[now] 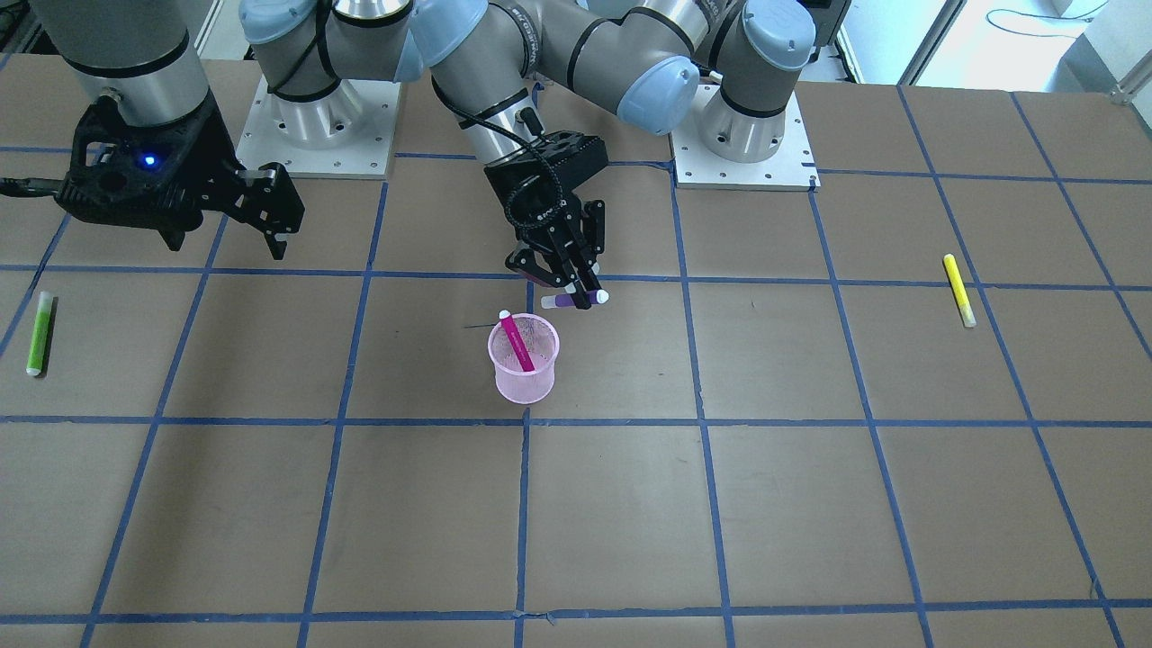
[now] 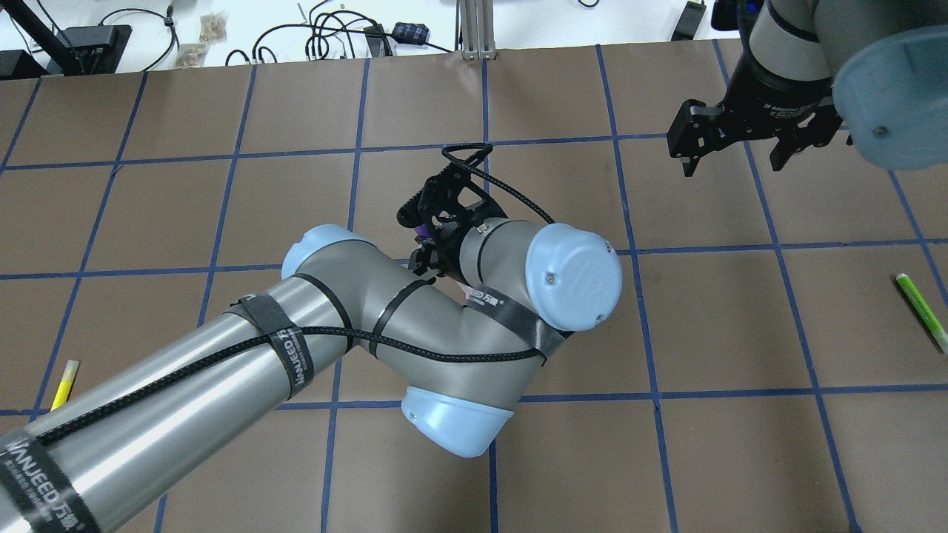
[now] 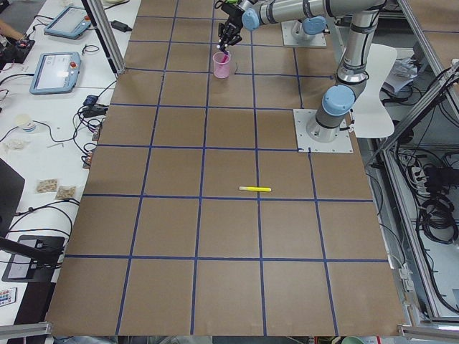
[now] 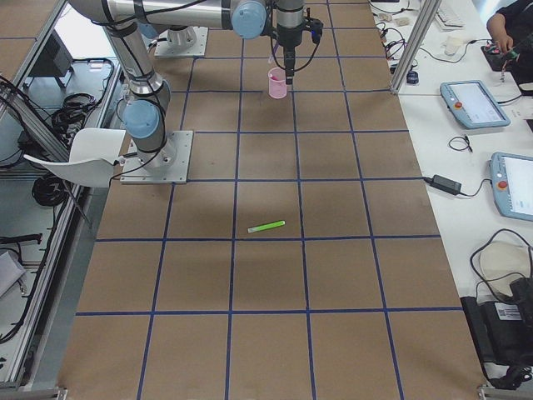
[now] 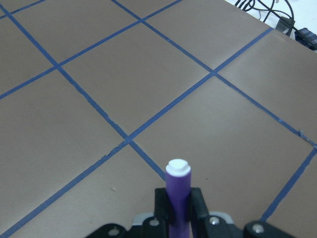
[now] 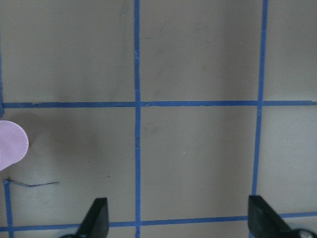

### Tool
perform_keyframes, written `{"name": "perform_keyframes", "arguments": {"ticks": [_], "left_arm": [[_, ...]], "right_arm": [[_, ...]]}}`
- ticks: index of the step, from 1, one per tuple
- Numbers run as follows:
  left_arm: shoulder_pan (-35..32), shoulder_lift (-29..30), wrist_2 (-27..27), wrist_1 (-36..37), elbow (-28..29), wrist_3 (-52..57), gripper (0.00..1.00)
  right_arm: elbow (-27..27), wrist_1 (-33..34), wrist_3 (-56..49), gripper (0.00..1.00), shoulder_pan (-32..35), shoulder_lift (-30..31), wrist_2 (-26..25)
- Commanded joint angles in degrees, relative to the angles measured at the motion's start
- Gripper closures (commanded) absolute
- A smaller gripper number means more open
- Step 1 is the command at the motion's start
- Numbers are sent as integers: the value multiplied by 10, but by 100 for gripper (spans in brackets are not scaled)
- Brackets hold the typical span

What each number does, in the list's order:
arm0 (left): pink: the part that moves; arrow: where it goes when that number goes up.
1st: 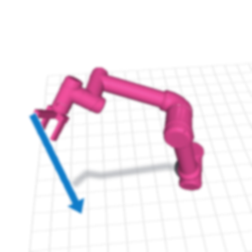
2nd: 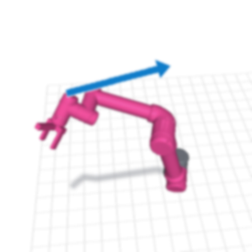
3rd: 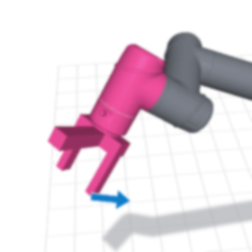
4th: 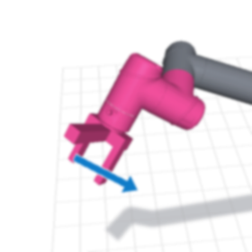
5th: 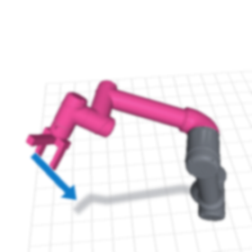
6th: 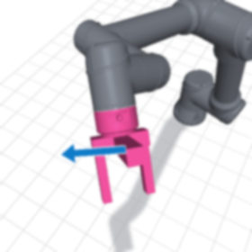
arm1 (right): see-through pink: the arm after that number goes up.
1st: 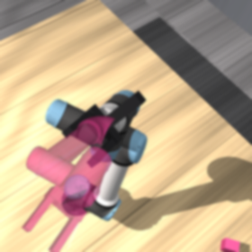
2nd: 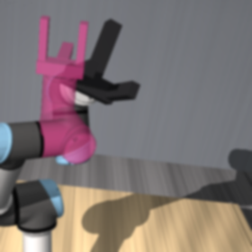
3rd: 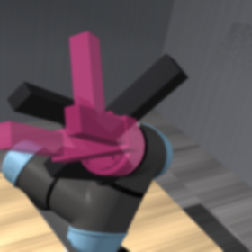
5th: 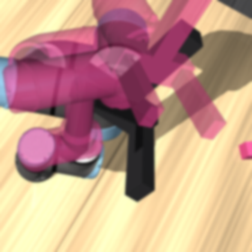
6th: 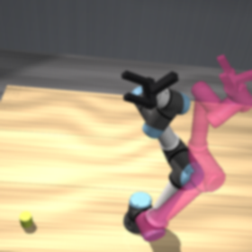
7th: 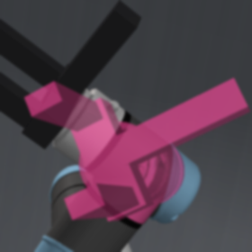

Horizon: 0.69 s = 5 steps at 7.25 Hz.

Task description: Insert purple and pink pens into pink cup

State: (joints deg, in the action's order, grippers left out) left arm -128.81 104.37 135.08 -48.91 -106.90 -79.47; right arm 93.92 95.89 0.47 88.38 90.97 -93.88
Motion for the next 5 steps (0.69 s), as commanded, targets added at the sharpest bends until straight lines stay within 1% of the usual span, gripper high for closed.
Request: {"name": "perform_keyframes", "arguments": {"ticks": [1, 2, 3, 4, 5], "left_arm": [[-33, 19, 54, 4, 1, 2, 96], [-43, 24, 82, 4, 1, 2, 96], [-50, 31, 97, 4, 2, 3, 96], [-50, 36, 101, 5, 6, 2, 96], [-50, 44, 100, 5, 26, 5, 97]], "right_arm": [[4, -18, 8, 0, 0, 3, 15], [6, -22, 8, 0, 0, 3, 16], [5, -32, 9, 0, 0, 3, 30], [6, -38, 13, 0, 0, 3, 51], [6, -39, 13, 0, 0, 3, 46]]}}
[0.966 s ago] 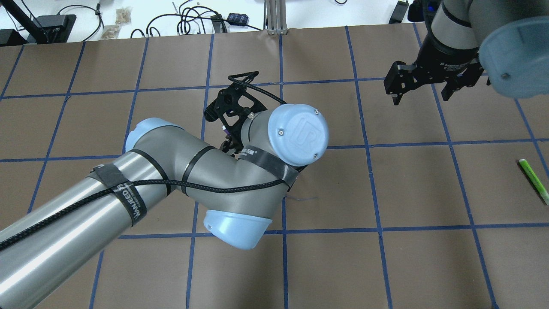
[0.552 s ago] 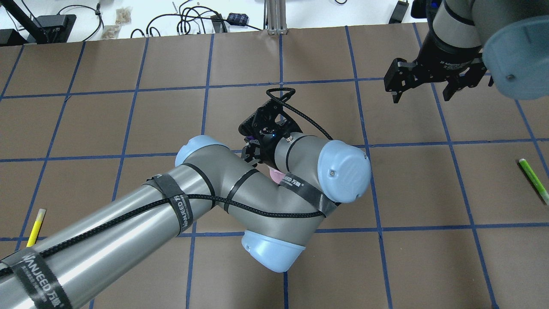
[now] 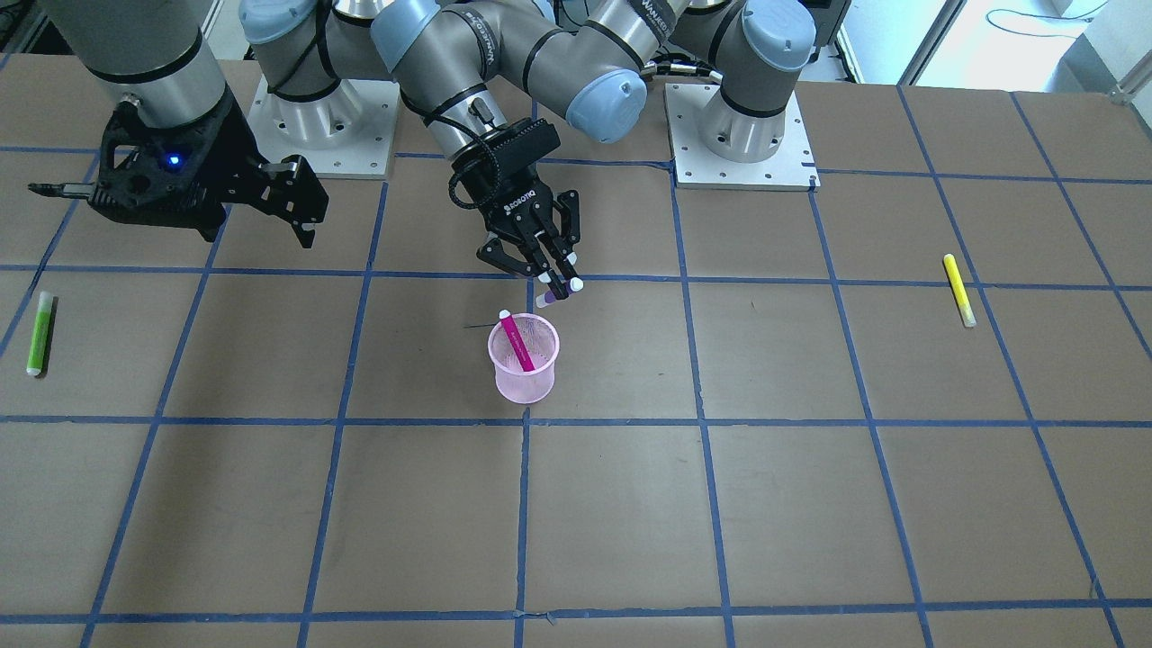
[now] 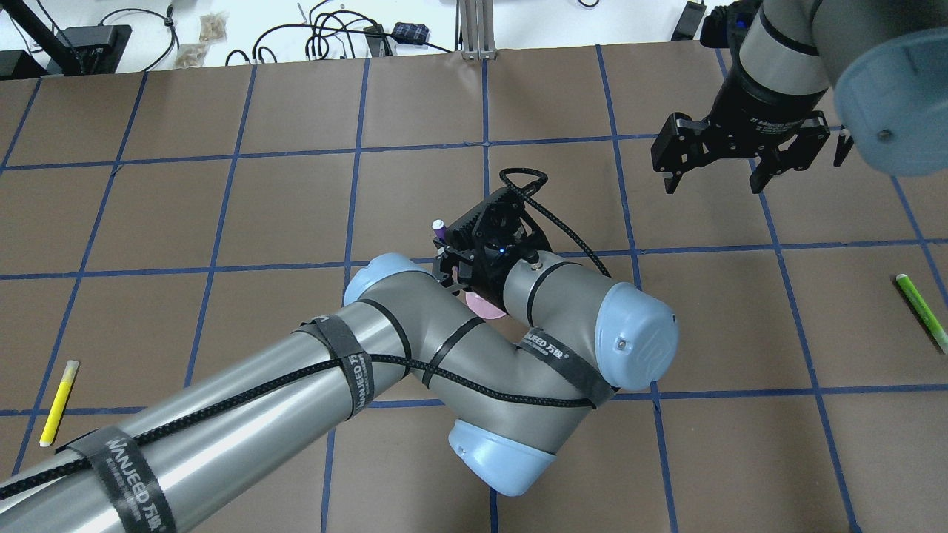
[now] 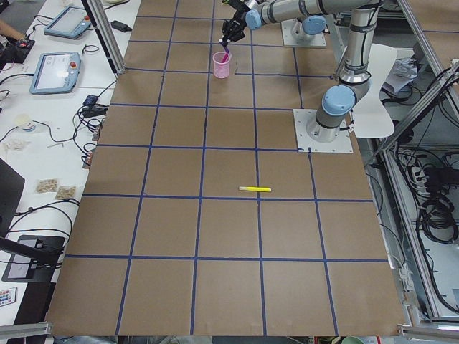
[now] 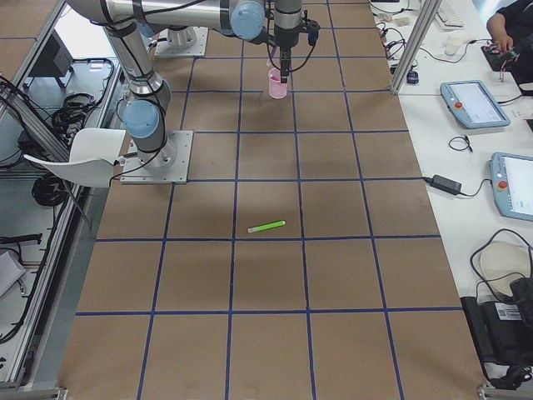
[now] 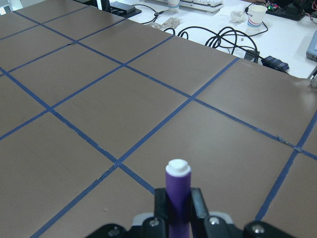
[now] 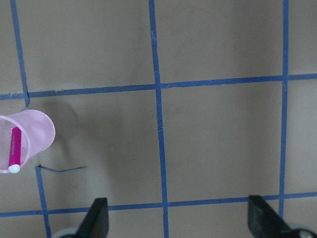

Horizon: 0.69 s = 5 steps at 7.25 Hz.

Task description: Insert purple and pink pens into pink cup

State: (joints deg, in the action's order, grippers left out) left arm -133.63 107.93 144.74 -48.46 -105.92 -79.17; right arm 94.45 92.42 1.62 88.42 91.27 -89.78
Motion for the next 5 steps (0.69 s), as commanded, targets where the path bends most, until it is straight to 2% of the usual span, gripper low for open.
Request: {"name": "perform_keyframes", "arguments": {"ticks": [1, 5], "left_arm": [[-1, 19, 3, -1, 36, 14, 97], [-1, 51, 17, 2, 38, 13, 98]], "right_arm": [[0, -4, 2, 0, 0, 0, 4], [10, 6, 2, 0, 0, 0, 5]]}}
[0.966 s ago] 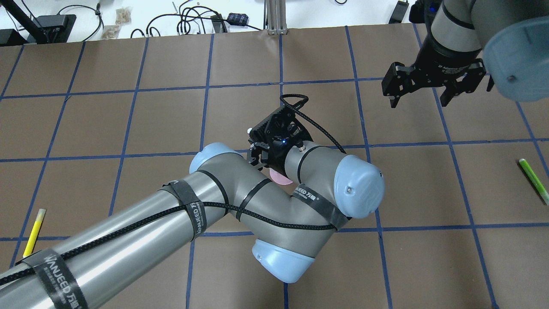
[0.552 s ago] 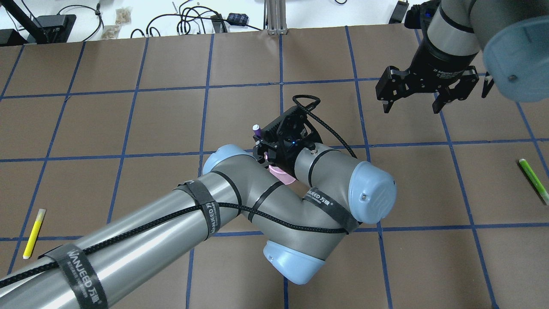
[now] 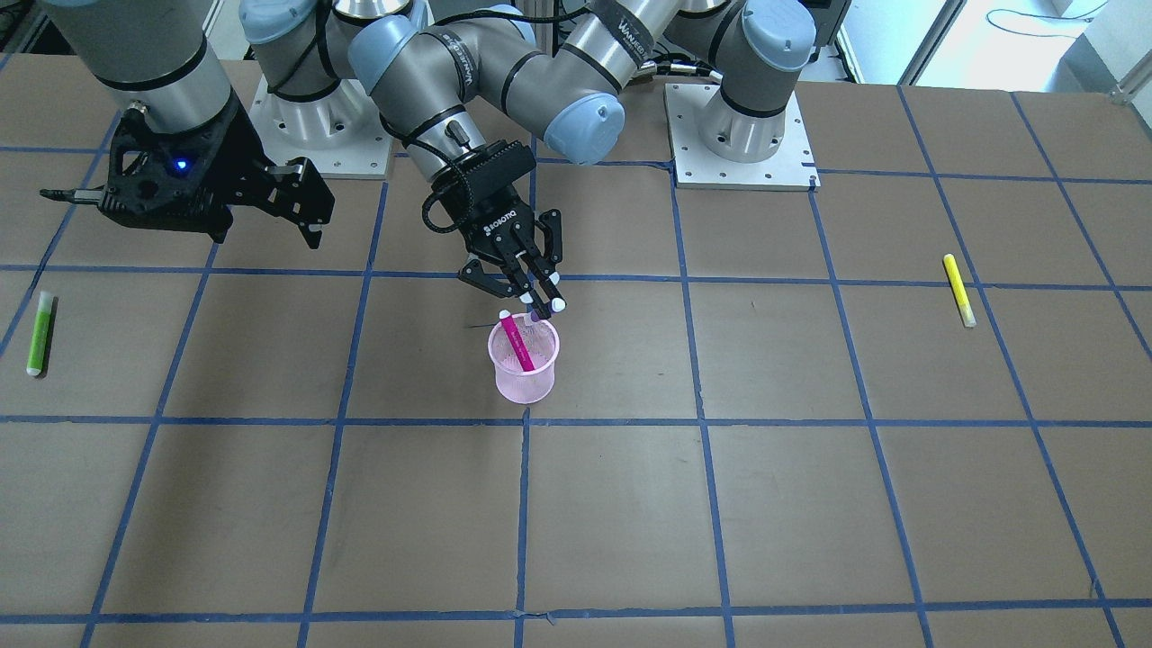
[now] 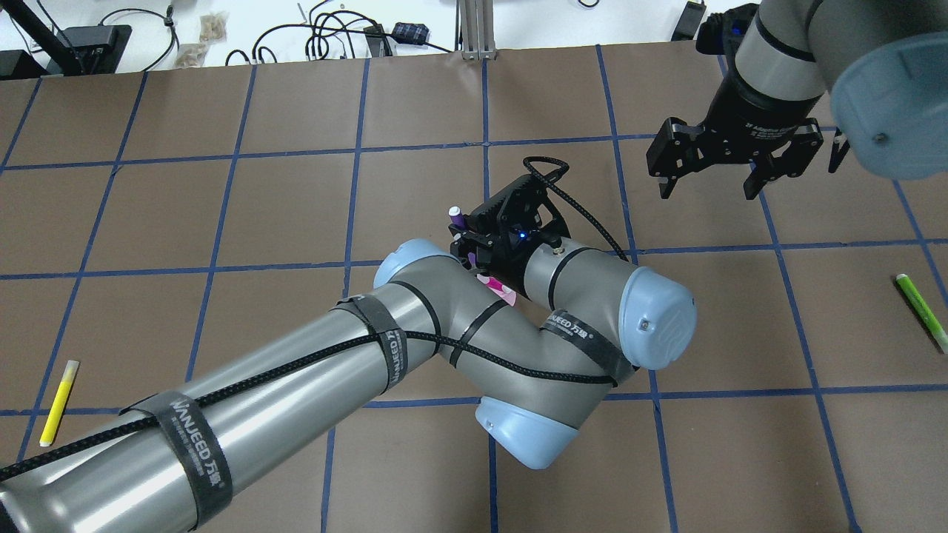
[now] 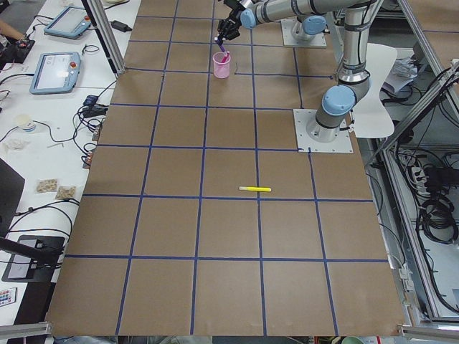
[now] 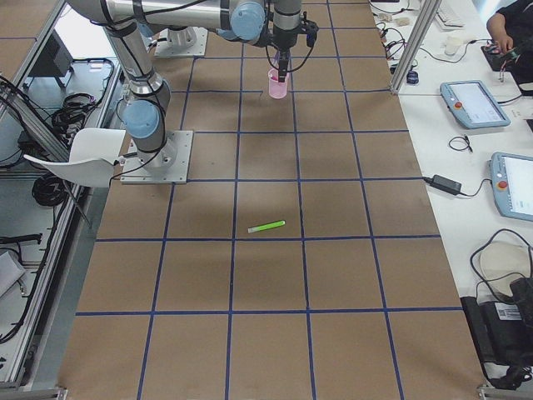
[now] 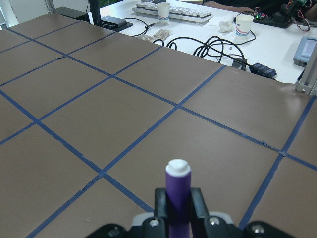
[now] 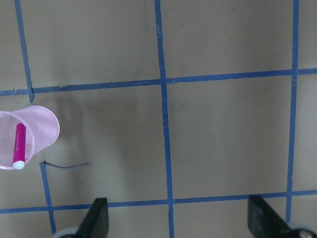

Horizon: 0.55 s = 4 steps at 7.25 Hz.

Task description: Insert purple and pink pens into pink cup

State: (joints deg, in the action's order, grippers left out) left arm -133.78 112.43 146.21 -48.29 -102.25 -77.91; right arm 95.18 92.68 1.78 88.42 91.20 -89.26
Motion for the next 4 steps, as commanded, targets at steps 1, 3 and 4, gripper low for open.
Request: {"name": "perform_keyframes", "arguments": {"ticks": [1, 3, 4], "left_arm": [[0, 8, 6, 0, -3, -1, 98], [0, 12, 7, 0, -2, -4, 98], [0, 15, 9, 1, -1, -6, 98]], "right_arm": [[3, 4, 1, 0, 0, 0, -1], [3, 6, 1, 0, 0, 0, 1], [3, 5, 1, 0, 0, -1, -1]]}}
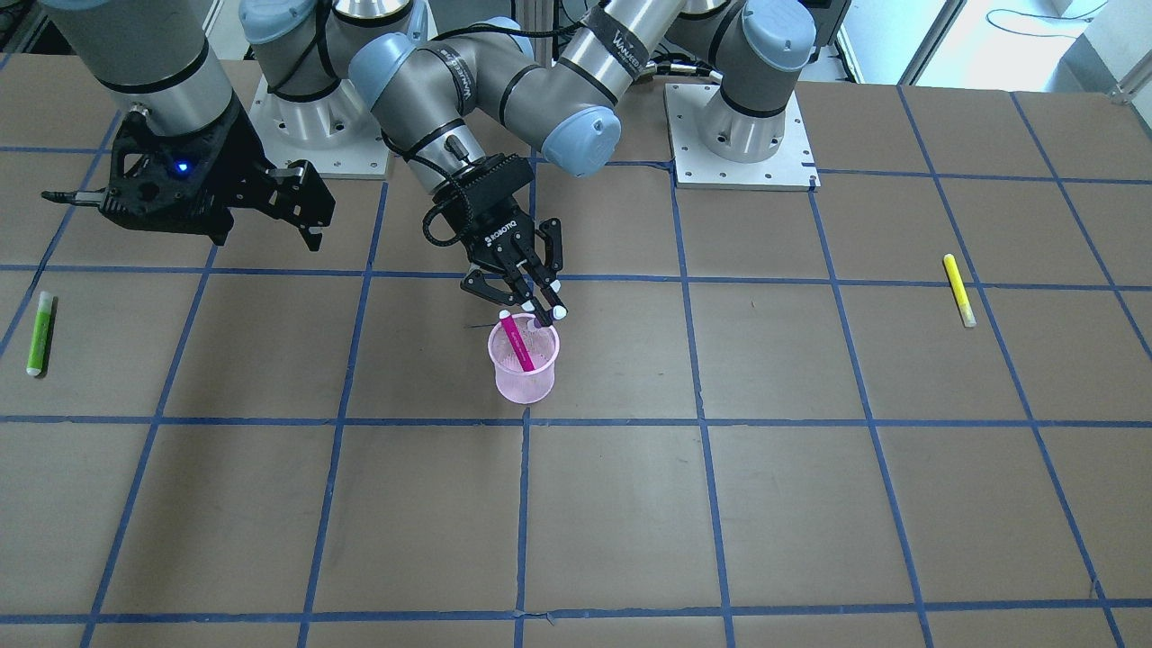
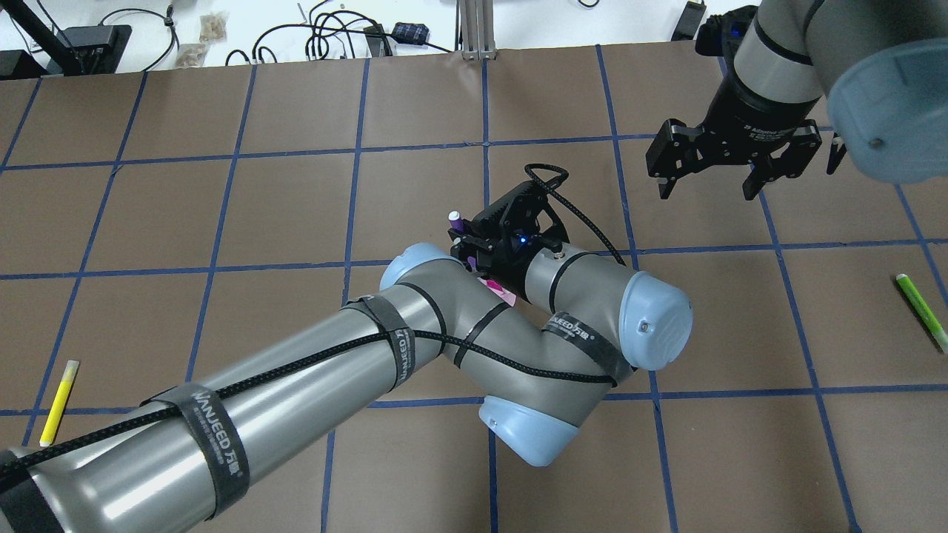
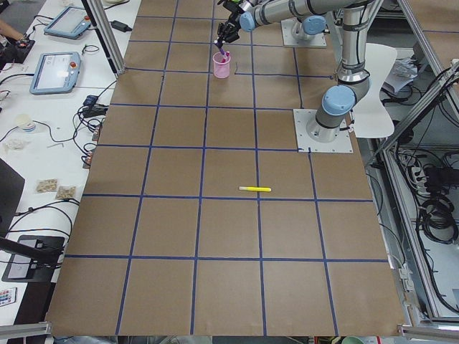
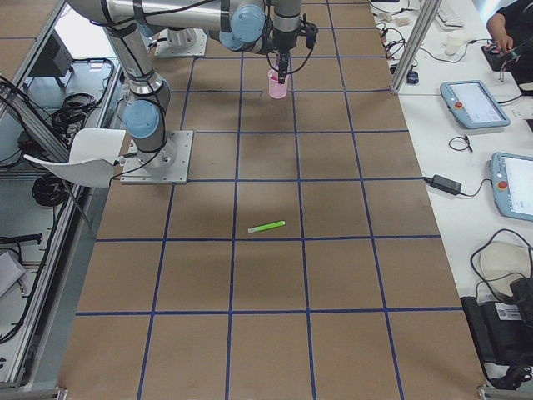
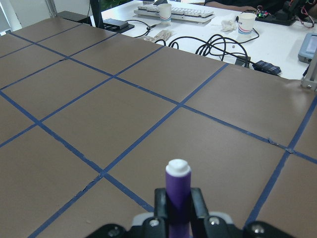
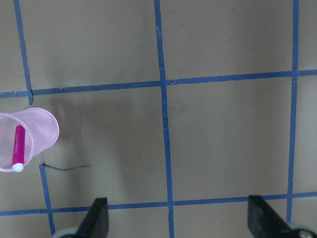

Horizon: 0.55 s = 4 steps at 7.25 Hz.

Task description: Insert purple and pink pens into pink cup

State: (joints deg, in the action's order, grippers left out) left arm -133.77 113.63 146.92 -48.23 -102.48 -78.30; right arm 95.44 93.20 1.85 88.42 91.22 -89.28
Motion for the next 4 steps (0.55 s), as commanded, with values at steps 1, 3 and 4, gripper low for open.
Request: {"name": "perform_keyframes", "arguments": {"ticks": [1, 3, 4], "left_arm": [[0, 9, 2, 7, -1, -3, 98], [0, 17, 1, 16, -2, -3, 94], [-1, 16, 2, 16, 0, 1, 82]], "right_arm": [[0, 0, 0, 0, -1, 0, -3], [0, 0, 2, 0, -1, 0, -3], [0, 0, 1, 0, -1, 0, -3]]}}
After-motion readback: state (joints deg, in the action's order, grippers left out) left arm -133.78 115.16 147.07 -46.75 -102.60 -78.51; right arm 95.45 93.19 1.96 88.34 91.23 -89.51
